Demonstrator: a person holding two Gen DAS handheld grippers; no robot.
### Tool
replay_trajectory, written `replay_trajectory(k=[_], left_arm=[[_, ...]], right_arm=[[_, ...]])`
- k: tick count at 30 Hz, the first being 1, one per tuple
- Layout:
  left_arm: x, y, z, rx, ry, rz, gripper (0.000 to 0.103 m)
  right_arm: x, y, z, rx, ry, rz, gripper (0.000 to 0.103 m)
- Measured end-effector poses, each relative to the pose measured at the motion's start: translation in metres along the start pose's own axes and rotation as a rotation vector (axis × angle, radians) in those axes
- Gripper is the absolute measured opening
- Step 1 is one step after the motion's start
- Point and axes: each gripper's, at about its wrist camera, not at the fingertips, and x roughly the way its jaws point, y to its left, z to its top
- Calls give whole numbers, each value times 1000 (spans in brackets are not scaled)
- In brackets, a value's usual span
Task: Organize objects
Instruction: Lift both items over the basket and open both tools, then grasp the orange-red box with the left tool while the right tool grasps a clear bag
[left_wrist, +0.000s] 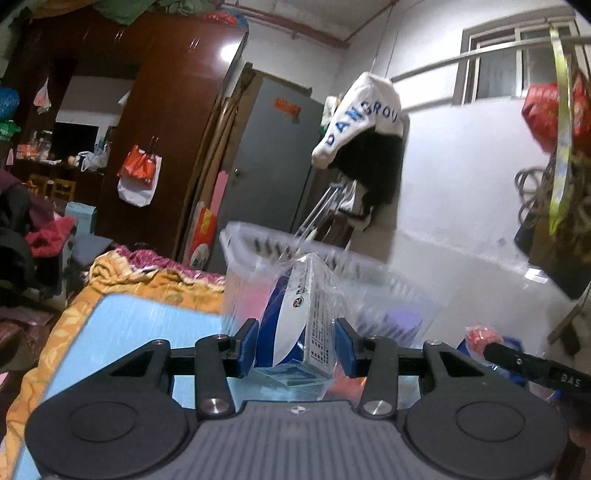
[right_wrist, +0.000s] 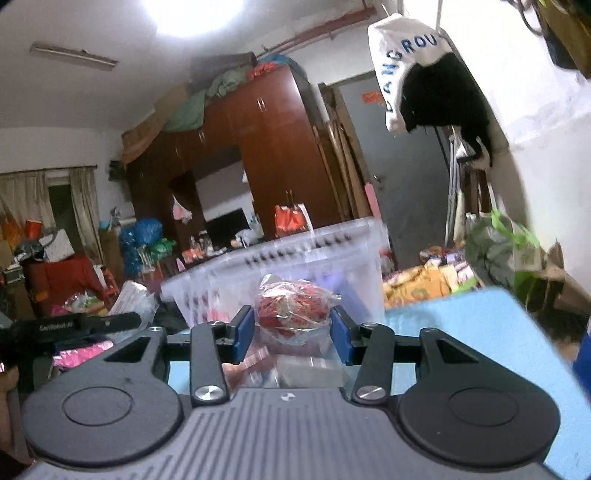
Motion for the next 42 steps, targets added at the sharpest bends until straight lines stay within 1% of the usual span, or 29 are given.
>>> replay_trajectory(k=[3,6,8,10,12,13,14,15,16,17,18,19,20,21,23,24,25,26,27,28,30,32,34,35,36,38,42], left_arm=[[2,-12,31,20,-38,-18,48],[18,-32,63,59,-46,-24,48],[34,-47,78,99,-47,5,48],[56,-54,90,103,-19,25,48],[76,-60,93,129,-5,62,48],[83,-61,92,140,-1,77,48],[91,-60,92,142,7,87,49],[99,-58,91,140,14,90,54],[108,-56,89,144,32,93,68],[118,-53,86,137,66,114,70],[125,-50,83,128,95,132,69],[129,-49,80,128,120,137,69],[125,-49,79,134,120,127,69],[116,-49,77,142,98,112,69],[88,-50,72,143,43,90,70],[73,-50,67,139,27,76,73],[56,-49,60,140,8,49,79],[47,-51,51,145,-1,28,82],[39,-51,41,155,4,20,85],[35,-52,30,166,25,26,85],[40,-51,7,181,76,33,85],[54,-50,-14,195,146,43,85],[70,-49,-25,190,201,60,85],[75,-48,-29,183,214,56,85],[80,-47,-30,178,222,51,85],[86,-47,-33,176,230,54,85],[87,-48,-36,182,243,69,85]], right_arm=[[7,14,32,-59,-15,13,49],[29,27,65,-105,-4,34,48],[48,32,87,-143,-2,16,49],[63,31,99,-159,-15,-7,49],[83,27,103,-163,13,-29,49],[92,25,102,-163,30,-27,51],[102,24,100,-175,51,-31,57],[109,24,97,-194,73,-33,65],[116,24,93,-214,92,-45,84],[121,24,88,-230,94,-72,90],[124,24,84,-245,108,-92,90],[124,23,81,-248,129,-93,90],[119,22,80,-238,134,-89,90],[108,20,80,-224,117,-82,90],[80,16,76,-196,86,-65,103],[64,14,72,-183,73,-53,103],[57,11,71,-185,71,-44,103],[47,9,63,-195,82,-42,103],[45,6,58,-200,101,-47,103],[45,2,50,-199,135,-54,103],[52,-7,30,-168,230,-64,103],[69,-17,13,-118,331,-64,103],[83,-23,1,-55,392,-67,103],[90,-24,-4,-20,424,-50,103],[94,-27,-8,5,443,-36,103],[103,-26,-14,39,463,-38,103],[121,-23,-22,54,496,-54,103]])
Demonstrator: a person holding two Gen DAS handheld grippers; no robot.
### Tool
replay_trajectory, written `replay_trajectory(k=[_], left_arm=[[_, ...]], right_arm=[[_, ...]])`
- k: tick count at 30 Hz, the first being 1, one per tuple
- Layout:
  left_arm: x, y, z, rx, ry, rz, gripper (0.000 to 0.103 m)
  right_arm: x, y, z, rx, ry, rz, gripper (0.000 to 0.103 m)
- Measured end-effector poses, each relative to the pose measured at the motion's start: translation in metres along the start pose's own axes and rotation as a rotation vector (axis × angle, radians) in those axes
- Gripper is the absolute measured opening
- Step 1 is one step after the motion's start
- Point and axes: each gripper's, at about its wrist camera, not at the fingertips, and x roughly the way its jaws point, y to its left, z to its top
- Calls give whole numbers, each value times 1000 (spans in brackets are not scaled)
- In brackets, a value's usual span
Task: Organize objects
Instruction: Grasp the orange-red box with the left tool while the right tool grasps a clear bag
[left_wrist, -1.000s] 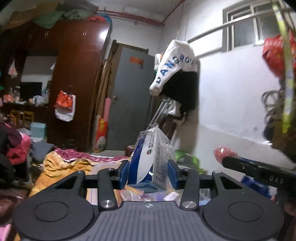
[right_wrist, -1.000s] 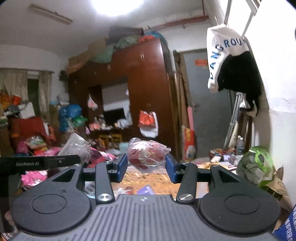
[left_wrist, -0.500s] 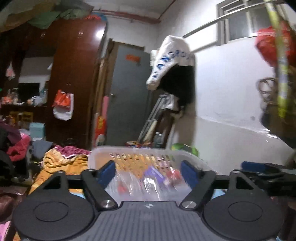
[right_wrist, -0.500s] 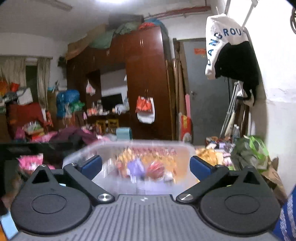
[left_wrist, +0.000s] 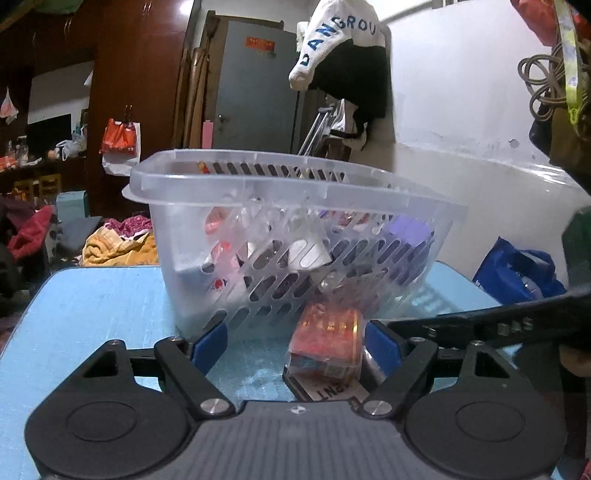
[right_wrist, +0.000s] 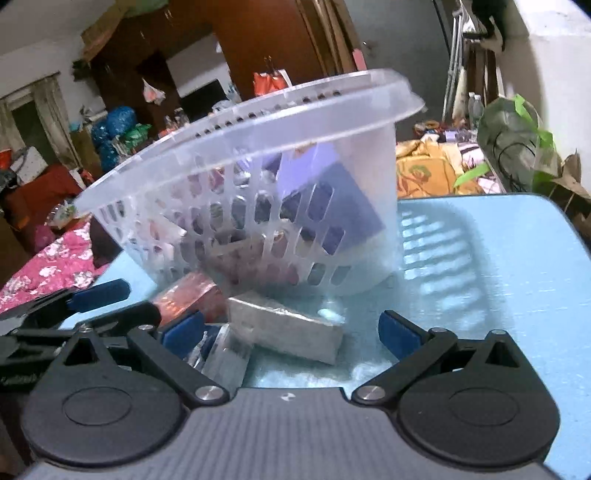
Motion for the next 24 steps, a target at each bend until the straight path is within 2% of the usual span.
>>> replay_trajectory(k=[3,5,6,8,12,14,17,21,23,24], left_arm=[[-8,0,-5,12,-22,23,85],[-7,2,-9,4,-17,19,85],[-4,1,-9,-2,-8,17,85],[-2,2,-9,-8,4,11,85],[5,-6,-7,27,13,-2,85],[10,-13,-5,44,25,3,85],[20,-21,-4,64,53,6,85],[23,-21,-2,40,50,24,84],[25,-19,-2,27,59,12,81],[26,-18,-2,22,66,10,74]], right_arm=[[7,3,0,5,4,2,98],[7,7,-1,-13,1,3,74],[5,8,-3,-18,1,0,70],[-4,3,-6,-5,1,22,51],[-21,-13,-11,9,-26,-14,50],[-24,-18,-14,11,-14,2,51],[-23,-17,-16,-22,3,-7,58],[-20,-6,-18,-101,-7,-28,60],[-19,-7,-17,-115,-16,-15,60],[-18,-7,-16,-118,-15,-15,60]])
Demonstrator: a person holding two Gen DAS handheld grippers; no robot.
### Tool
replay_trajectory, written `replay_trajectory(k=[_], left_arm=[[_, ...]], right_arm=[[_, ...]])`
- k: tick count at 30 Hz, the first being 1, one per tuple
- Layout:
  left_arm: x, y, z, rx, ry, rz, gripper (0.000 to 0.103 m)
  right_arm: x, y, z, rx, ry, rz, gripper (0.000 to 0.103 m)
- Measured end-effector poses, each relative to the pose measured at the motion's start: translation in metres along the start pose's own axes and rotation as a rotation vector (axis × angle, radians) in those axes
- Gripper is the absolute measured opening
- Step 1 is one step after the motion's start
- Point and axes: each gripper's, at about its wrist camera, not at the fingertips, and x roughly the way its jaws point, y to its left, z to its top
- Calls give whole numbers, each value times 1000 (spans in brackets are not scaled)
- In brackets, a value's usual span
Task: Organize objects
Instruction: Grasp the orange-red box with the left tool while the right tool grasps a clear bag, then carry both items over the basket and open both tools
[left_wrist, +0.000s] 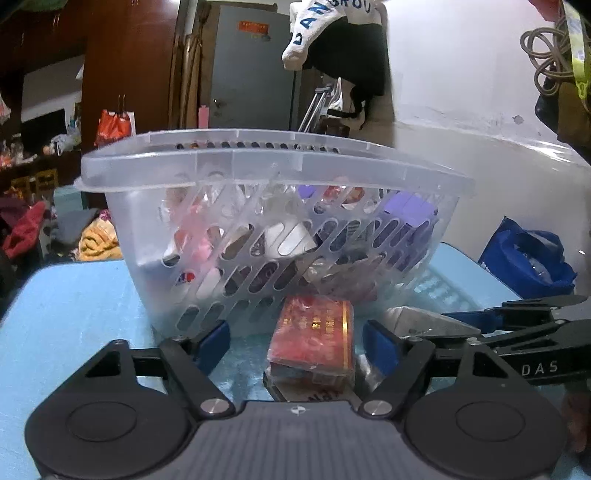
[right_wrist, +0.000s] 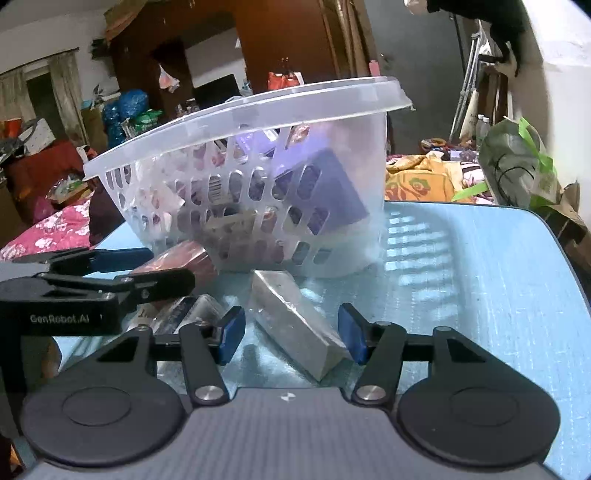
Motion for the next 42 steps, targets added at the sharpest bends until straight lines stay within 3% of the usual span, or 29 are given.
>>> replay_trajectory(k=[1,3,7,11,19,24,32,37,40,42], left_arm=[[2,0,0,-2,11,-2,59],[6,-2,0,-5,39,-48,50],[6,-19,-1,87,31,4,49],[-5,-20,-5,78,-15,-28,49],[-37,-21,-13,101,-180,-99,49],[-37,-17,-11,71,-189,-104,49],[-47,-13,-11,51,-237,-132,49],[-77,4,-12,-47,-322,-215,49],[-102,9,12,-71,-380,-223,49],[-107,8,45,-59,-393,-175,49]], right_arm=[[-1,3,-1,-11,2,-5,59],[-3,9,-3,-46,8,-25,57],[-2,20,-5,-105,19,-63,55],[-2,27,-6,-147,20,-108,48],[-6,27,-6,-151,7,-87,42],[-10,23,-6,-130,-17,-74,41],[-40,16,-14,-75,-135,-17,41],[-76,18,-6,-40,-248,31,41],[-96,29,19,-53,-329,63,41],[-100,45,51,-99,-358,53,41]])
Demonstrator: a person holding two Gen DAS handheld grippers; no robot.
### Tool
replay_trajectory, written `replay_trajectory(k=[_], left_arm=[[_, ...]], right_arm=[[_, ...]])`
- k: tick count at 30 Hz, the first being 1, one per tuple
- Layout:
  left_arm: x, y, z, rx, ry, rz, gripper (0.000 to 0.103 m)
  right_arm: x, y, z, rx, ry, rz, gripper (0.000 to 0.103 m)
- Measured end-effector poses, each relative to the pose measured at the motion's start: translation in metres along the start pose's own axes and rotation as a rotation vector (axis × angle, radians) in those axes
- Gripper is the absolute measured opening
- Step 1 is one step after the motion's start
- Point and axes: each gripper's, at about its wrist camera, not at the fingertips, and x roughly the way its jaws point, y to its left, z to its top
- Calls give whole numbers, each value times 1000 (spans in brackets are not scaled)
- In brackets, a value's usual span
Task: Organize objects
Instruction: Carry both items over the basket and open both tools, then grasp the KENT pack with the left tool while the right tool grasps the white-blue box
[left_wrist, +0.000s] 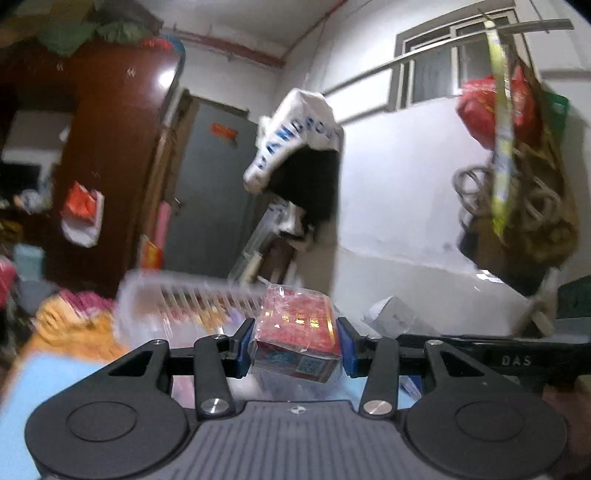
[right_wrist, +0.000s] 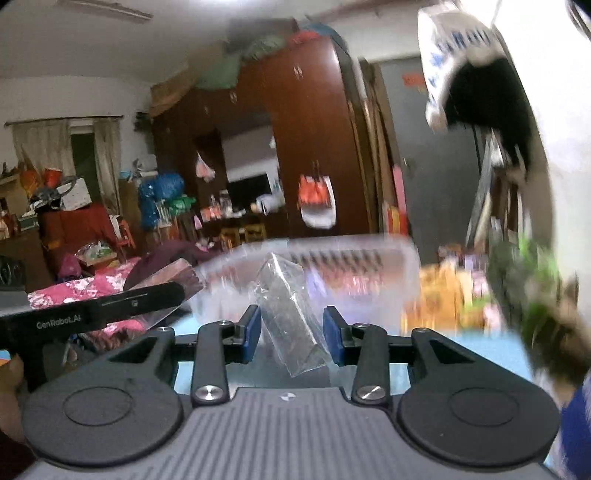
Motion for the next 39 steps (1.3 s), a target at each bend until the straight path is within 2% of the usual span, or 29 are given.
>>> replay_trajectory(k=[3,5,7,9,10,11,12,13,15,17,18,20,24,26,30,35,39], left_arm=[[34,4,43,33,24,87,49],[64,15,59,0,76,116,49],[93,20,62,31,149,158,54],[116,22,56,41,234,215,59],[121,22,52,53,253,224,59],[119,22,49,59,247,230,59],[112,21,46,62,223,226,60],[105,19,46,65,203,216,67],[83,19,43,72,177,208,69],[59,16,36,77,142,186,76],[48,15,30,72,139,177,83],[34,16,10,62,183,163,84],[32,23,-32,5,304,224,83],[33,28,-47,-37,334,196,83],[35,30,-65,-36,359,192,83],[36,36,-74,-74,373,180,83],[34,34,-78,-69,378,184,83]], right_arm=[[44,18,50,-96,28,-52,41],[73,20,67,-128,57,-80,41],[101,20,71,-163,93,-113,45],[117,22,64,-222,125,-159,76],[122,24,58,-252,145,-184,97],[119,24,53,-259,140,-194,100],[112,23,49,-249,124,-186,100],[97,21,47,-228,104,-171,101],[72,14,45,-157,56,-126,103],[45,10,34,-109,33,-58,103],[36,9,25,-104,46,-33,103],[29,7,1,-93,99,-19,103],[51,2,-44,-78,269,49,103],[63,5,-58,-75,321,61,103],[78,12,-66,-57,370,102,103],[94,19,-79,-69,429,96,103],[92,21,-93,-81,436,74,103]])
